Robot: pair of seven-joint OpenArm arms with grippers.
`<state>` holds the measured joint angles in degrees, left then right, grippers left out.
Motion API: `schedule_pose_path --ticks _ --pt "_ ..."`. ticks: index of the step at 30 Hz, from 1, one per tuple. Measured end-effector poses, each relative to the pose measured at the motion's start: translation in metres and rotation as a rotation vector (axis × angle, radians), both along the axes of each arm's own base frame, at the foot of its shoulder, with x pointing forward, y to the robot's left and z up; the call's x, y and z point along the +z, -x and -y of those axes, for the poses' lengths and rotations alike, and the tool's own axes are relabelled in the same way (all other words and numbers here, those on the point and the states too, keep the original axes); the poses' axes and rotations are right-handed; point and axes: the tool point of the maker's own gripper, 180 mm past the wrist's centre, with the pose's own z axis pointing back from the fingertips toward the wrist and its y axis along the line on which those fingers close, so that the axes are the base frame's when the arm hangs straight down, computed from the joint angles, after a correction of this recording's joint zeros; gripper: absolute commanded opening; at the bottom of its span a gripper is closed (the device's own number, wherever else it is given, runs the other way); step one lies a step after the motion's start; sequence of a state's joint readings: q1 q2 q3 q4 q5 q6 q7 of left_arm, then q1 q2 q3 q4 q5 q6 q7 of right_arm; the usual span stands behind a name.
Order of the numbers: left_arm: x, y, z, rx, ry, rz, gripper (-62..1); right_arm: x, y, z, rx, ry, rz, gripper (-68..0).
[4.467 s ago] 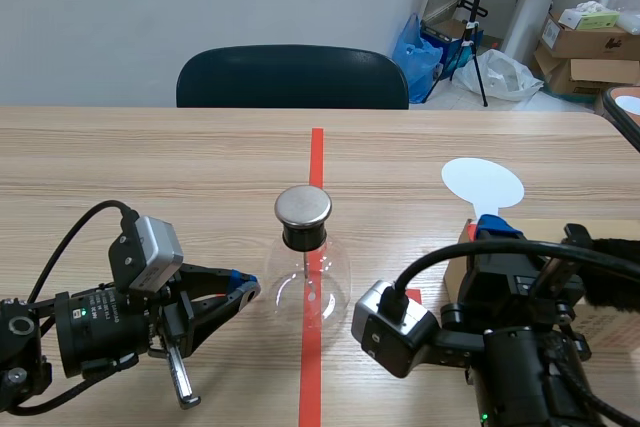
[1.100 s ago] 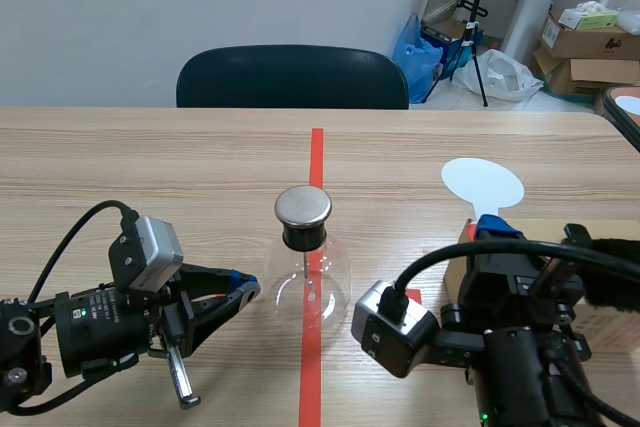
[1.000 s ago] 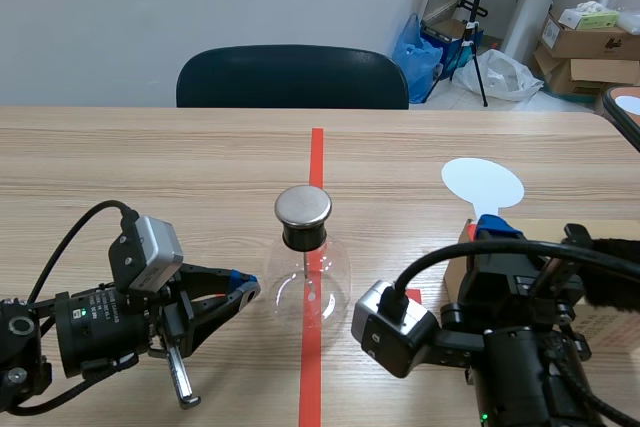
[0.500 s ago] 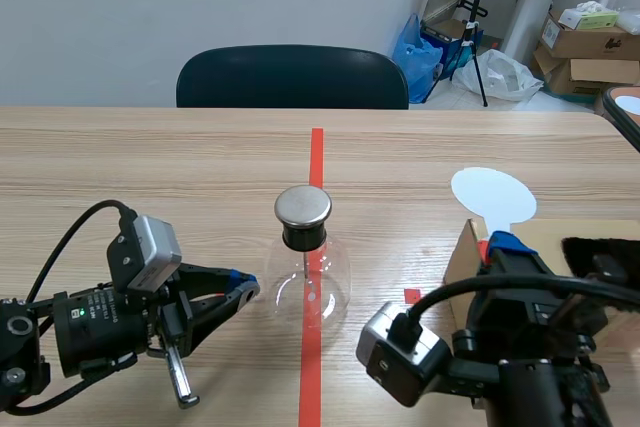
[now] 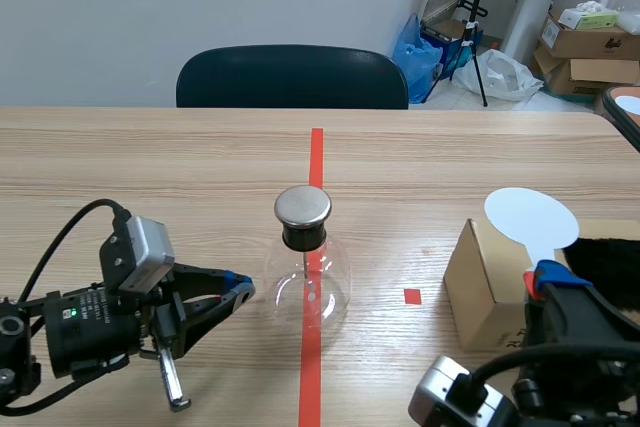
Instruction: Do the electroscope experiment
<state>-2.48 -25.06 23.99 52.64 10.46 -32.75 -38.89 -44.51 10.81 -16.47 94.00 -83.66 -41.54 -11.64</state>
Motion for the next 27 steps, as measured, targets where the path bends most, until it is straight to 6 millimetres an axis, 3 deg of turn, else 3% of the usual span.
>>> schedule_pose_path --ticks 7,9,15,18,22,27 --pt "0.039 0.040 -0.019 -0.099 0.031 0.020 -57.7 -0.010 0.004 0.000 0.057 0.036 -0.027 -66.4" --pt "0.052 0.051 -0.024 -0.116 0.048 0.012 -54.0 -0.018 0.007 0.001 0.082 0.056 -0.049 -66.4" --pt "0.090 0.082 -0.028 -0.189 0.070 0.017 -22.0 -0.043 0.017 0.012 0.093 0.087 -0.123 -66.4" --pt "0.110 0.088 -0.031 -0.194 0.086 0.035 -0.7 -0.049 0.019 0.020 0.066 0.075 -0.143 -66.4" --pt "0.138 0.092 -0.037 -0.193 0.144 0.081 1.4 -0.047 0.016 0.030 0.043 0.071 -0.137 -66.4" --pt "0.146 0.093 -0.044 -0.162 0.142 0.089 1.4 -0.049 0.013 0.027 0.072 0.033 -0.136 -66.4"
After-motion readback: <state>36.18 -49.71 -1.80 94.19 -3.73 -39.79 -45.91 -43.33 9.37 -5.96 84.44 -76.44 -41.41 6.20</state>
